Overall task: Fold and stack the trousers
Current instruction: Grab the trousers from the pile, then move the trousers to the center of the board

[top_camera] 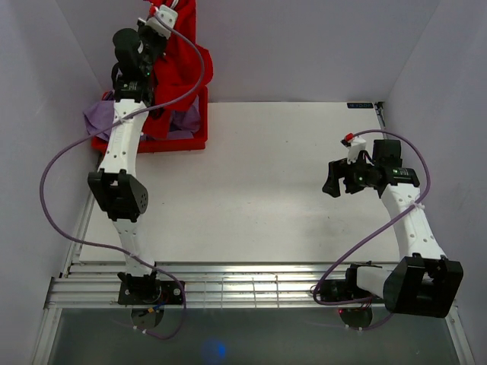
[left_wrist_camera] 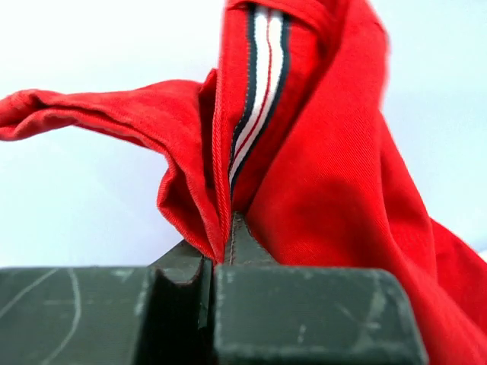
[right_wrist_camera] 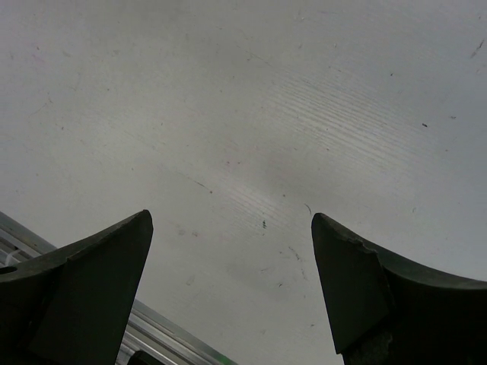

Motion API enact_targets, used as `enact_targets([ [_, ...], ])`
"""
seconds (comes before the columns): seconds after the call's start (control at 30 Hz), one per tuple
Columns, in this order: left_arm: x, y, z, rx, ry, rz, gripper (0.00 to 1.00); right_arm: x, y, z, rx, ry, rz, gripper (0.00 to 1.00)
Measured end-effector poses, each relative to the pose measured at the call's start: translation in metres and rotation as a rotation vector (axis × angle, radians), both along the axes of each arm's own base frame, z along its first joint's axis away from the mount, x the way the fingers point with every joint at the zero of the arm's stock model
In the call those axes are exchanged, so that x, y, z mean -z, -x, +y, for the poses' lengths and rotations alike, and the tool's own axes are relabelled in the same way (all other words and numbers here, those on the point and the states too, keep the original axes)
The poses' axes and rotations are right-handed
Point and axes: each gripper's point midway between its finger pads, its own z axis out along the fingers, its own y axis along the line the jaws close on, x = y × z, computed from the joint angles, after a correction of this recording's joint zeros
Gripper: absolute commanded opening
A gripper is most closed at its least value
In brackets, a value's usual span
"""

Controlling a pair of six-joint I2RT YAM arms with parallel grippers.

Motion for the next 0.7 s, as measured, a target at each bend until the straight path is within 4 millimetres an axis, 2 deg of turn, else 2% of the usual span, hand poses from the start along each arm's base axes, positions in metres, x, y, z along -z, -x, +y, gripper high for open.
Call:
enact_targets([
  [0.1,-0.084,0.058,-0.014,0.069,0.071,-0.122,0.0,-0.006,0.0,0.002,0.003,-0.011,-0.014,0.9],
  [0.13,-0.103,0.074,-0.019,0.094,0.088,-0.152,0.0,-0.009,-0.001,0.002,0.005,-0.014,-0.019,0.9],
  [0.23,-0.172,0.145,-0.041,0.221,0.156,-0.264,0.0,-0.018,-0.002,0.003,0.005,-0.021,-0.043,0.9],
  [0.3,-0.2,0.192,-0.059,0.33,0.189,-0.307,0.0,-0.025,-0.003,0.003,0.009,-0.023,-0.062,0.9],
  [0.37,-0.211,0.238,-0.082,0.448,0.206,-0.319,0.0,-0.032,-0.005,0.002,0.019,-0.028,-0.079,0.9],
  [0.43,-0.203,0.269,-0.107,0.55,0.215,-0.291,0.0,-0.039,-0.007,-0.001,0.037,-0.034,-0.096,0.9],
  [0.5,-0.177,0.29,-0.138,0.65,0.226,-0.213,0.0,-0.048,-0.01,-0.009,0.071,-0.041,-0.116,0.9],
  [0.53,-0.157,0.296,-0.156,0.695,0.23,-0.161,0.0,-0.053,-0.012,-0.014,0.094,-0.05,-0.125,0.9],
  [0.6,-0.106,0.3,-0.189,0.744,0.234,-0.042,0.0,-0.063,-0.016,-0.031,0.153,-0.065,-0.144,0.9],
  [0.67,-0.041,0.293,-0.219,0.754,0.223,0.109,0.0,-0.073,-0.019,-0.052,0.219,-0.077,-0.166,0.9],
  [0.7,0.001,0.289,-0.234,0.751,0.211,0.206,0.0,-0.077,-0.019,-0.06,0.242,-0.082,-0.171,0.9],
])
